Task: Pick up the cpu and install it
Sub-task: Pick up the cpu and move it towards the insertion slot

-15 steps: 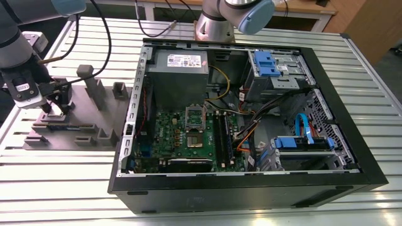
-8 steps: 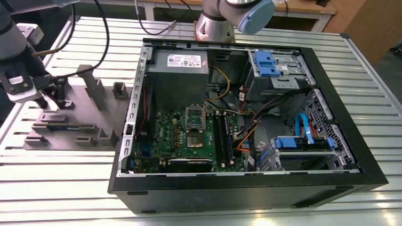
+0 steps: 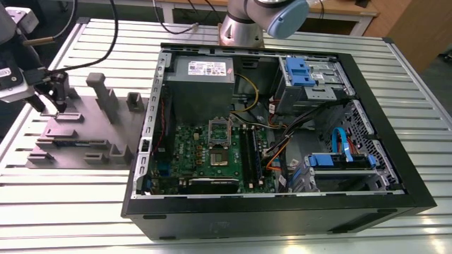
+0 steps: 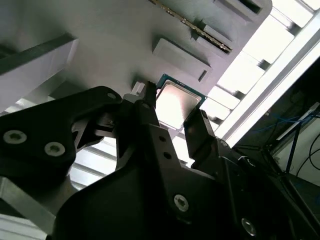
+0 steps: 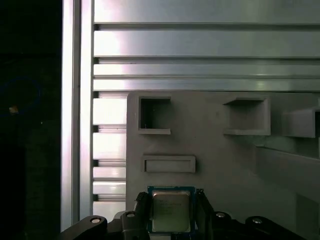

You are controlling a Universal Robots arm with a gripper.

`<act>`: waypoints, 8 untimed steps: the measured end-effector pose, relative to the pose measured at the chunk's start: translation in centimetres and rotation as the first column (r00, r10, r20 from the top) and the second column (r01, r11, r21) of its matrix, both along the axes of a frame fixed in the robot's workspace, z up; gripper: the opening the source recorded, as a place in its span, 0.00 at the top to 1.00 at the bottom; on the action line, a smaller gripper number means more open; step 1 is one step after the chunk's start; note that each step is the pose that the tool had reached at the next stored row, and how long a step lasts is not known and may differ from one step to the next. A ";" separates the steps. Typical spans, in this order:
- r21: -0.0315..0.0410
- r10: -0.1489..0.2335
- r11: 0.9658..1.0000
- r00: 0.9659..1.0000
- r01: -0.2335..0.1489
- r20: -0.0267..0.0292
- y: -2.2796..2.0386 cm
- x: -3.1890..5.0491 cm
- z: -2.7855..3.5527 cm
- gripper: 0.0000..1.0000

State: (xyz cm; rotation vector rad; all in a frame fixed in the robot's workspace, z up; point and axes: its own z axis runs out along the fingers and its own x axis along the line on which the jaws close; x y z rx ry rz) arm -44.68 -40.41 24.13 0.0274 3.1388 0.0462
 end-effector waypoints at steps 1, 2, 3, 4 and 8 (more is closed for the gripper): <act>0.000 0.000 1.000 1.000 0.000 0.000 0.00 0.00 0.45 0.53; 0.000 0.000 1.000 1.000 0.000 0.000 0.00 0.00 0.90 0.53; 0.000 0.000 1.000 1.000 0.000 0.000 0.00 0.00 1.35 0.53; 0.000 0.000 1.000 1.000 0.000 0.000 0.00 0.00 1.80 0.53; 0.000 0.000 1.000 1.000 0.000 0.000 0.00 0.00 3.64 0.53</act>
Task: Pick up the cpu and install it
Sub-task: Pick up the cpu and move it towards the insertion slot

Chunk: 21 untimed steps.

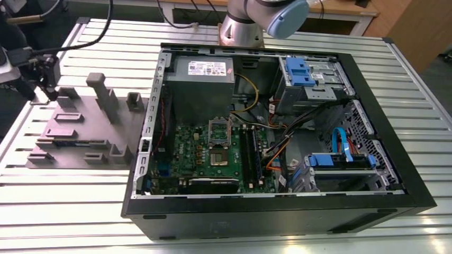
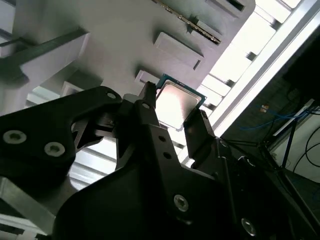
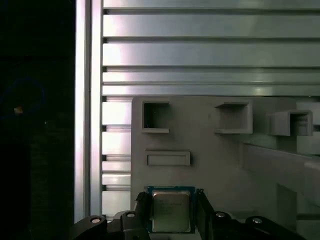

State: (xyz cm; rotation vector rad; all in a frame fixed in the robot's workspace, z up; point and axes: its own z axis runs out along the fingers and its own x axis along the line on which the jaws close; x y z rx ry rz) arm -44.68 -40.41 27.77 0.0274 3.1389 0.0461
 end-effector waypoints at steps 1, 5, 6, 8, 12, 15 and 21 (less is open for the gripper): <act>0.000 0.000 1.000 1.000 0.000 0.000 0.00 0.00 0.44 0.53; 0.000 0.000 1.000 1.000 0.000 0.000 0.00 0.00 2.28 0.53; 0.000 0.000 1.000 1.000 0.000 0.000 0.00 0.00 2.72 0.53; 0.000 0.000 1.000 1.000 0.000 0.000 0.00 0.00 3.62 0.53; 0.000 0.000 1.000 1.000 0.000 0.000 0.00 0.00 5.46 0.53; 0.000 0.000 1.000 1.000 0.000 0.000 0.00 0.00 6.81 0.53; 0.000 0.000 1.000 1.000 0.000 0.000 0.00 0.00 9.55 0.53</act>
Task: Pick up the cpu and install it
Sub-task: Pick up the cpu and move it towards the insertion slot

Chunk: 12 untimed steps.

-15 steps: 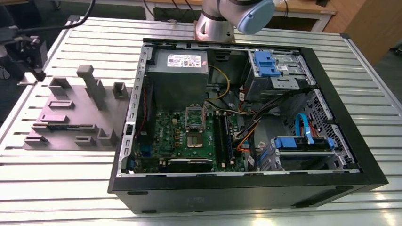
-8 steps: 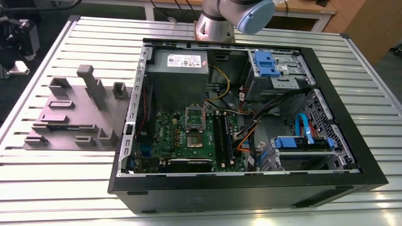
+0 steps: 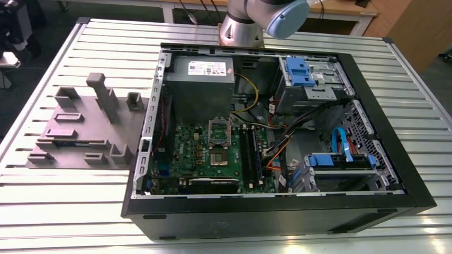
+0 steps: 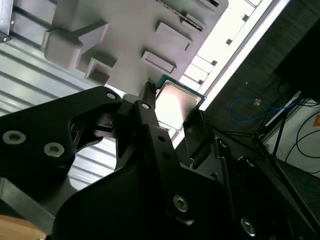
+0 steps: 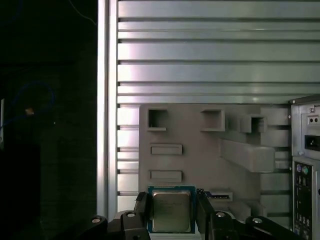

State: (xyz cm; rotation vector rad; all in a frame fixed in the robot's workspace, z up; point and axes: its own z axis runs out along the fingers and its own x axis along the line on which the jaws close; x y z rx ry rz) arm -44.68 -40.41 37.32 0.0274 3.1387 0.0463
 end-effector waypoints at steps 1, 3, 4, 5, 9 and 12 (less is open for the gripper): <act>0.000 0.000 1.000 1.000 0.000 0.000 0.00 0.00 0.45 0.53; 0.000 0.000 1.000 1.000 0.000 0.000 0.00 0.00 1.38 0.53; 0.000 0.000 1.000 1.000 0.000 0.000 0.00 0.00 1.83 0.53; 0.000 0.000 1.000 1.000 0.000 0.000 0.00 0.00 2.27 0.53; 0.000 0.000 1.000 1.000 0.000 0.000 0.00 0.00 2.78 0.53; 0.000 0.000 1.000 1.000 0.000 0.000 0.00 0.00 2.82 0.53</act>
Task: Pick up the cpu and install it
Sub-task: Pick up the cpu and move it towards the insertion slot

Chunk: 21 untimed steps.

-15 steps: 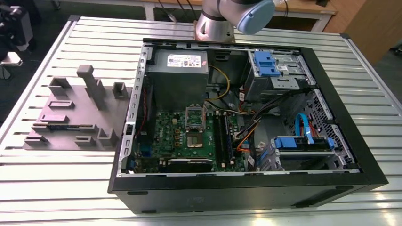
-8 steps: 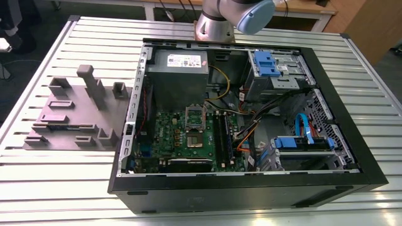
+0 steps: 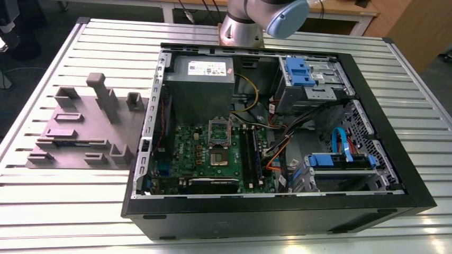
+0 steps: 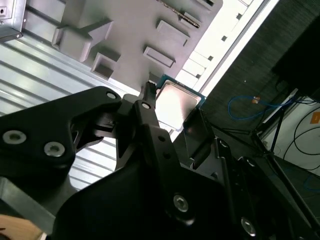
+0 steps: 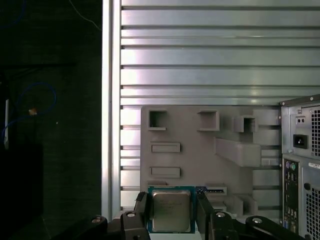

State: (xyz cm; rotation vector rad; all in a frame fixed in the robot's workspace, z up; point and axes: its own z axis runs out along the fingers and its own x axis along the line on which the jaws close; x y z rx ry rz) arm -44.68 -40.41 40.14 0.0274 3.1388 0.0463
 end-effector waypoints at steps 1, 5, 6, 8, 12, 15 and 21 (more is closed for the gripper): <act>0.000 0.000 1.000 1.000 0.000 0.000 0.00 0.00 0.00 0.53; 0.000 0.000 1.000 1.000 0.000 0.000 0.00 0.14 0.00 0.53; 0.000 0.000 1.000 1.000 0.000 0.000 0.00 0.18 0.00 0.53; 0.000 0.000 1.000 1.000 0.000 0.000 0.00 0.33 0.00 0.53; 0.000 0.000 1.000 1.000 0.000 0.000 0.00 0.71 0.00 0.53; 0.000 0.000 1.000 1.000 0.000 0.000 0.00 0.95 0.00 0.53; 0.000 0.000 1.000 1.000 0.000 0.000 0.00 1.44 0.00 0.53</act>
